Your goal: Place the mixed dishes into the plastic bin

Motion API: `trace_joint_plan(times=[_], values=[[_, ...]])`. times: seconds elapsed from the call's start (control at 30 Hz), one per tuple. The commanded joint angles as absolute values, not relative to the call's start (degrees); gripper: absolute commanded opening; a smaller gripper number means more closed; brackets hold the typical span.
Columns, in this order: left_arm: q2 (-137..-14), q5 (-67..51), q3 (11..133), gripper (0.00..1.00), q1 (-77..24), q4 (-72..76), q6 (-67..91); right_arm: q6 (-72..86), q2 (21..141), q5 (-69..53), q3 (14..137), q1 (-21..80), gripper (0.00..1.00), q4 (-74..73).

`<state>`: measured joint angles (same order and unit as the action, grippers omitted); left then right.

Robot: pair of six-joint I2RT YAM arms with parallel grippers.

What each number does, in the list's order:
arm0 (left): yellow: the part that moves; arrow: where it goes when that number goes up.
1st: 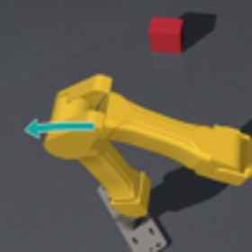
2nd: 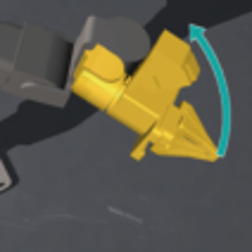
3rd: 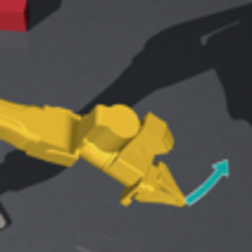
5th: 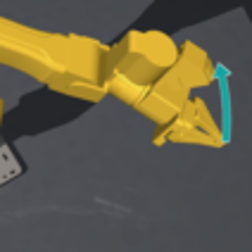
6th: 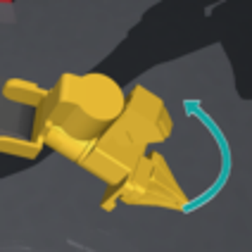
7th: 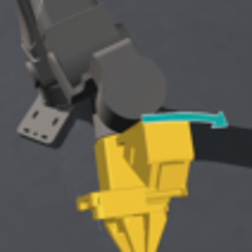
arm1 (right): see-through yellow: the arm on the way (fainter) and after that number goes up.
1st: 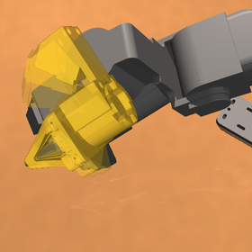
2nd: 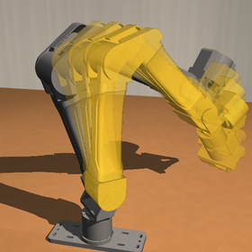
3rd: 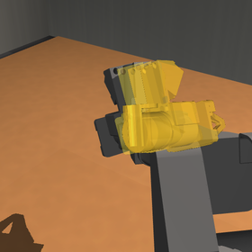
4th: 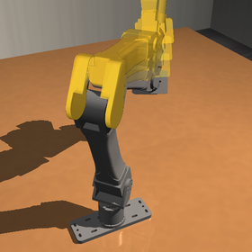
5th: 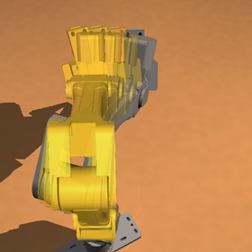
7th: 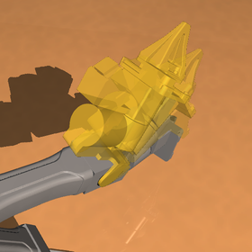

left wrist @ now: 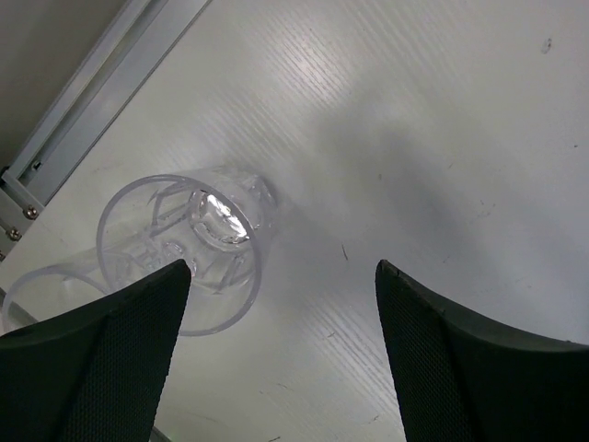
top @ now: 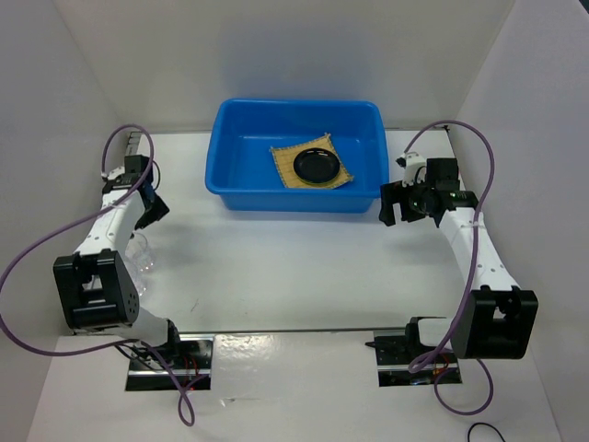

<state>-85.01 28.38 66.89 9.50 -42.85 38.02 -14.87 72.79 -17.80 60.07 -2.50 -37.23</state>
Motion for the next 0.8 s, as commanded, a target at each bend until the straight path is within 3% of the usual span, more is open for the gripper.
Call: trace_joint_plan(times=[0.0, 0.13, 0.33, 0.4, 0.5, 0.63, 0.77], values=[[-87.1, 26.8, 66.7, 0.88, 9.3, -43.5, 39.5, -15.4, 73.6, -17.9, 60.7, -2.8, 0.98, -34.7], [-89.9, 23.7, 66.7, 0.88, 9.3, -42.5, 37.5, -15.4, 73.6, -17.9, 60.7, -2.8, 0.98, -34.7], [-94.2, 20.8, 66.7, 0.79, 9.8, -42.5, 36.4, -15.4, 74.1, -17.9, 60.7, -2.8, 0.98, -34.7], [-94.8, 20.1, 66.7, 0.55, 10.5, -41.9, 35.9, -15.4, 74.1, -17.9, 60.7, -2.8, 0.98, -34.7], [-97.1, 17.8, 67.9, 0.0, 12.1, -40.7, 33.3, -15.4, 74.7, -17.9, 60.7, -2.8, 0.98, -34.7], [-97.4, 20.9, 75.1, 0.0, 14.2, -43.9, 33.2, -15.4, 75.2, -17.9, 60.7, -2.8, 0.98, -34.7], [-87.5, 20.0, 85.0, 0.0, 12.5, -44.6, 34.1, -15.4, 75.2, -17.9, 60.7, -2.8, 0.98, -34.7]])
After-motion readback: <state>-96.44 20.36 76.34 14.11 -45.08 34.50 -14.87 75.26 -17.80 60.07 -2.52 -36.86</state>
